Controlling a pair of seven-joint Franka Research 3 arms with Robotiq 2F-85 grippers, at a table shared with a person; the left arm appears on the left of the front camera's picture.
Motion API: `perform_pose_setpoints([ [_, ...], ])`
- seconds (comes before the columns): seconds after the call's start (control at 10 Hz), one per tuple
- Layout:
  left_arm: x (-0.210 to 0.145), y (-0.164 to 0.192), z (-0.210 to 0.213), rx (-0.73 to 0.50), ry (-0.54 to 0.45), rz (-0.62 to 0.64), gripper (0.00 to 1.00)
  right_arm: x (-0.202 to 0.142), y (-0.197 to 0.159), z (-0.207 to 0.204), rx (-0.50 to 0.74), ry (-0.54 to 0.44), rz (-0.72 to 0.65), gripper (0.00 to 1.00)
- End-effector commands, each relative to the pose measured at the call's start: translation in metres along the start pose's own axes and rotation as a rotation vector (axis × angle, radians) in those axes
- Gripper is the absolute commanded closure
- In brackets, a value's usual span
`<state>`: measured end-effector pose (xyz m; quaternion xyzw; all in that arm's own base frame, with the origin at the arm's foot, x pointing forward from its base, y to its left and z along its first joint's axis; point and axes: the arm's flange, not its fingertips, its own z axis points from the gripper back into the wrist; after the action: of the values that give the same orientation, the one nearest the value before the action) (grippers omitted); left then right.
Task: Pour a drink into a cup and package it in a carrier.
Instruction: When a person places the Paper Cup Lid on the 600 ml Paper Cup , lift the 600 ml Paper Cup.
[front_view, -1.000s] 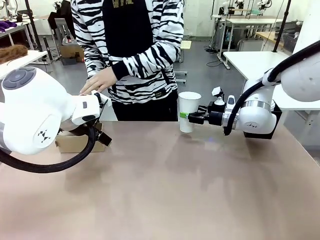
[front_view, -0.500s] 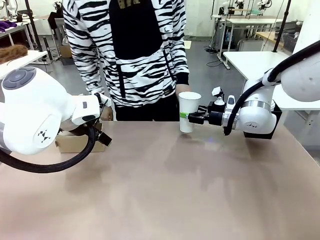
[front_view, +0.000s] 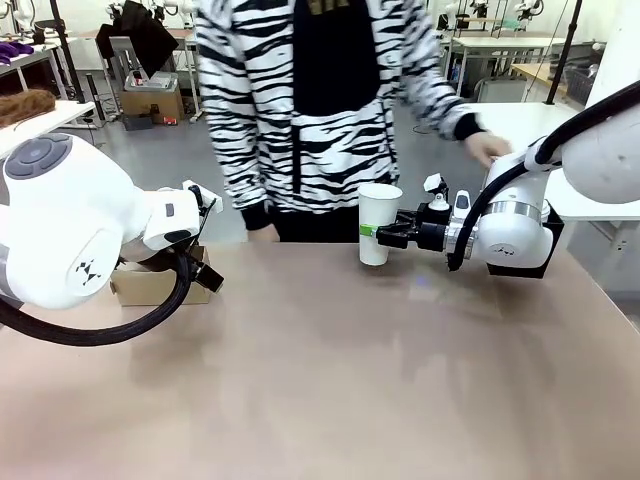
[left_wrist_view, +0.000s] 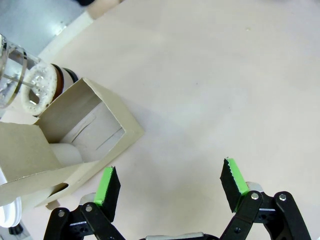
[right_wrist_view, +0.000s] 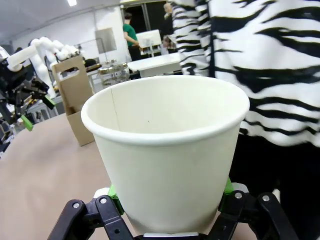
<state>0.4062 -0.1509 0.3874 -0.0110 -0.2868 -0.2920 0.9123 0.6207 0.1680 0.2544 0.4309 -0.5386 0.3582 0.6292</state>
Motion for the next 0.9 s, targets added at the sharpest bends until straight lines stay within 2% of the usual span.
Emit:
perform_pose_setpoints([
  [0.0,0.0006,-0.0002,0.0017,0.0,-0.005,-0.001,0.0,0.0033,0.0025,-0.0016,0.003,-0.002,-0.005,0.2],
  [0.8,0.0006,-0.0002,0.0017,0.0,-0.005,-0.001,0.0,0.0033,0.0025,-0.0016,0.003,-0.002,-0.005,0.2],
])
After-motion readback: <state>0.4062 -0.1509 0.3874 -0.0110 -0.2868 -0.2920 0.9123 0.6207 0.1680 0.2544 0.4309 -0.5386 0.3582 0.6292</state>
